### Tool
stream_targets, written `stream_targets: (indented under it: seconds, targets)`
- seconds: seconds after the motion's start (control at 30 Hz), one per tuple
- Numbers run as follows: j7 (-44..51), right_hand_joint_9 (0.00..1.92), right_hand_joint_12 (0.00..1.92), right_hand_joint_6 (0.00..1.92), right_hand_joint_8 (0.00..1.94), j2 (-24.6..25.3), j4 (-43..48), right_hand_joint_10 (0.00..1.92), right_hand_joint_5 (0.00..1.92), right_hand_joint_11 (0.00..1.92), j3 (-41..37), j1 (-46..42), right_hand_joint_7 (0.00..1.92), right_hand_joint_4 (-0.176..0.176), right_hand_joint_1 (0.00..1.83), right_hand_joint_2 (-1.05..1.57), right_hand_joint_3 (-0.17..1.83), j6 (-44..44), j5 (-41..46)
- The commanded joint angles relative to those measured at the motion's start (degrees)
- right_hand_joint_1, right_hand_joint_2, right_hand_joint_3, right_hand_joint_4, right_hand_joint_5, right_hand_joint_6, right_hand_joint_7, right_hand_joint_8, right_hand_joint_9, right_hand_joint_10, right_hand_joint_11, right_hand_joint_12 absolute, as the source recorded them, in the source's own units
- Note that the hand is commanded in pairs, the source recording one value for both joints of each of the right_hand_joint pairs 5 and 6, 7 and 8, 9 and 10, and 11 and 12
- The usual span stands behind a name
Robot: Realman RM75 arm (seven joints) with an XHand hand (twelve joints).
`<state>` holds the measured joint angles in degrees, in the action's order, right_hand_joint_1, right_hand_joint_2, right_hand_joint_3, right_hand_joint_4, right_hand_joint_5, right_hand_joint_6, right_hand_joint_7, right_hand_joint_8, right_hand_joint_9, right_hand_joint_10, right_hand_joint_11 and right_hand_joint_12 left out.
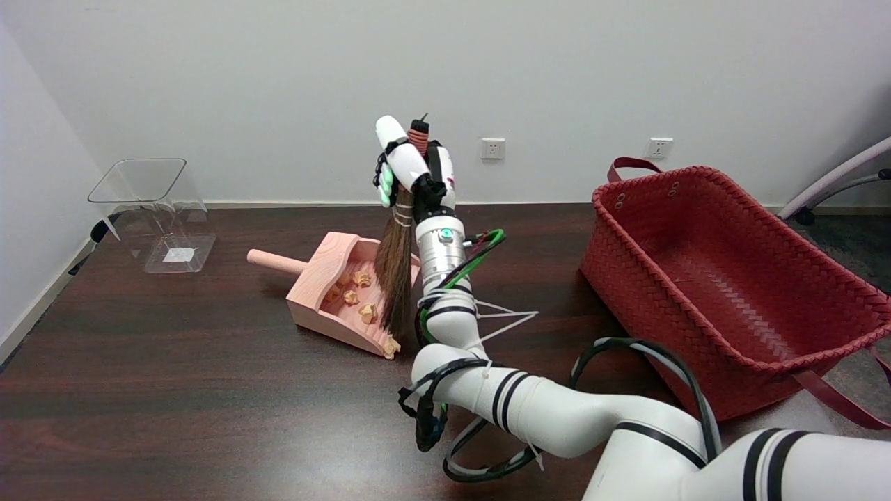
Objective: Use the broom to sweep the yellow paper into the dustpan.
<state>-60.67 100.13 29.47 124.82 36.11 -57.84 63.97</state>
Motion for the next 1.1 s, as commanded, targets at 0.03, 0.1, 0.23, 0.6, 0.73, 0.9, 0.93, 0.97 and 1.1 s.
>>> stream_targets:
  seconds: [0.03,0.1,0.23,0.6,0.73,0.9,0.93,0.97,1.1]
  targets:
    - [6.88,1.92,1.92,1.92,1.92,-4.36,16.32,1.92,1.92,1.92,-0.46,-9.88,1.92,0.0,0.65,1.57,0.09,-4.56,0.76]
    - [8.85,1.92,1.92,1.92,1.92,-5.06,18.67,1.92,1.92,1.92,-0.49,-11.81,1.92,0.0,0.65,1.57,0.09,-4.17,1.07]
    - [12.29,1.92,1.92,1.92,1.92,-5.42,22.93,1.92,1.92,1.92,-0.49,-14.81,1.92,0.0,0.65,1.57,0.1,-4.58,1.63]
    - [28.59,1.92,1.92,1.92,1.92,-3.52,25.56,1.92,1.92,1.92,0.98,-17.11,1.92,0.0,0.66,1.57,0.13,-6.13,1.65]
    - [35.0,1.92,1.92,1.92,1.91,-1.75,23.97,1.92,1.92,1.92,1.32,-16.52,1.91,0.0,0.67,1.57,0.14,-6.68,1.02]
    - [36.6,1.92,1.92,1.92,1.91,-0.53,19.6,1.92,1.92,1.92,2.29,-14.75,1.91,0.0,0.67,1.57,0.17,-7.57,0.93]
    - [36.6,1.92,1.92,1.92,1.91,-0.15,18.11,1.92,1.92,1.92,2.76,-14.14,1.91,0.0,0.66,1.57,0.18,-8.1,0.93]
    - [36.6,1.92,1.92,1.92,1.91,0.12,17.16,1.92,1.92,1.92,3.05,-13.69,1.91,0.0,0.66,1.57,0.18,-8.41,0.93]
    - [36.6,1.92,1.92,1.92,1.9,1.97,13.08,1.92,1.92,1.92,3.9,-11.69,1.9,0.0,0.65,1.57,0.17,-9.49,0.93]
